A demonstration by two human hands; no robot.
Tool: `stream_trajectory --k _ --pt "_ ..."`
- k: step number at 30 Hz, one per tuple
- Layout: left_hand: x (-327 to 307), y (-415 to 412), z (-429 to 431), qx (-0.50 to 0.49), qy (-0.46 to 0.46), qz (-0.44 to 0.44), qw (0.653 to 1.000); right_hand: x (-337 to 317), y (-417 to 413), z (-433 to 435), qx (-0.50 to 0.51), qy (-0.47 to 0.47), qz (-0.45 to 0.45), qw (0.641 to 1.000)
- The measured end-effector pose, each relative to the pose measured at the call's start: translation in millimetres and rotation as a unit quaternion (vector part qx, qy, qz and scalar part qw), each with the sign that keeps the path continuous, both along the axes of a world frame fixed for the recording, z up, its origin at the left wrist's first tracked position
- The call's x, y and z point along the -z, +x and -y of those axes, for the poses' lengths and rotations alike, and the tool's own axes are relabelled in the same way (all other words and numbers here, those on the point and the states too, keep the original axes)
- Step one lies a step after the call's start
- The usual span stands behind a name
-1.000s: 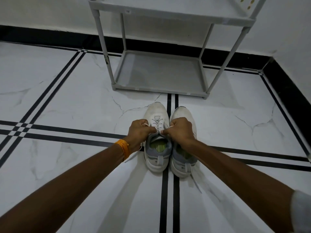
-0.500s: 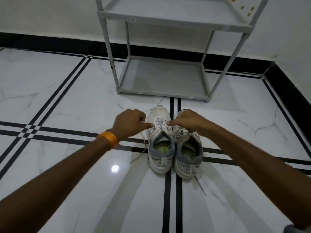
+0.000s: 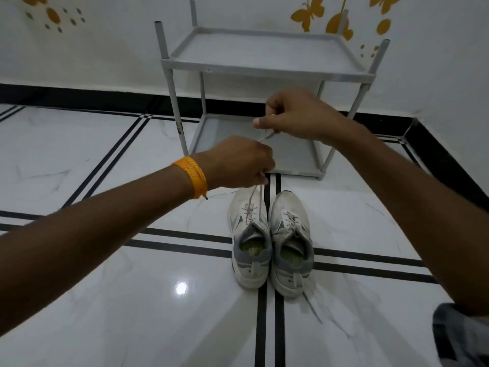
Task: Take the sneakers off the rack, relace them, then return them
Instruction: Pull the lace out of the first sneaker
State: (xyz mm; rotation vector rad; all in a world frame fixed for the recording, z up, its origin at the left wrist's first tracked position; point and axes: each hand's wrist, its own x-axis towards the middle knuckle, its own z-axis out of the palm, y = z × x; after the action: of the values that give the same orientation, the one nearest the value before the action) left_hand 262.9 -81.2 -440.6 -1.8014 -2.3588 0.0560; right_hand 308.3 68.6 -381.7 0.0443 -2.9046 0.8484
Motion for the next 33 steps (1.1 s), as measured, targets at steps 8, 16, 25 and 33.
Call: stream_trajectory --k 8,16,25,33 --pt "-8.9 -7.6 -12.4 -0.122 0.056 0.29 0.948 19.5 -1.4 -18.5 0.053 0.043 -0.093 0.993" --pt "-11.1 -9.6 -2.6 -0.228 0.133 0.561 0.785 46.1 22.1 -4.7 0.038 -0.172 0.147 0.973" --pt "0.5 -14.8 9.1 -0.226 0.184 0.62 0.729 56.7 22.9 -3.6 0.105 -0.232 0.033 0.967" --pt "18.7 -2.8 -0.6 -0.218 0.232 0.444 0.838 6.3 26.1 29.2 -0.004 -0.386 -0.017 0.922"
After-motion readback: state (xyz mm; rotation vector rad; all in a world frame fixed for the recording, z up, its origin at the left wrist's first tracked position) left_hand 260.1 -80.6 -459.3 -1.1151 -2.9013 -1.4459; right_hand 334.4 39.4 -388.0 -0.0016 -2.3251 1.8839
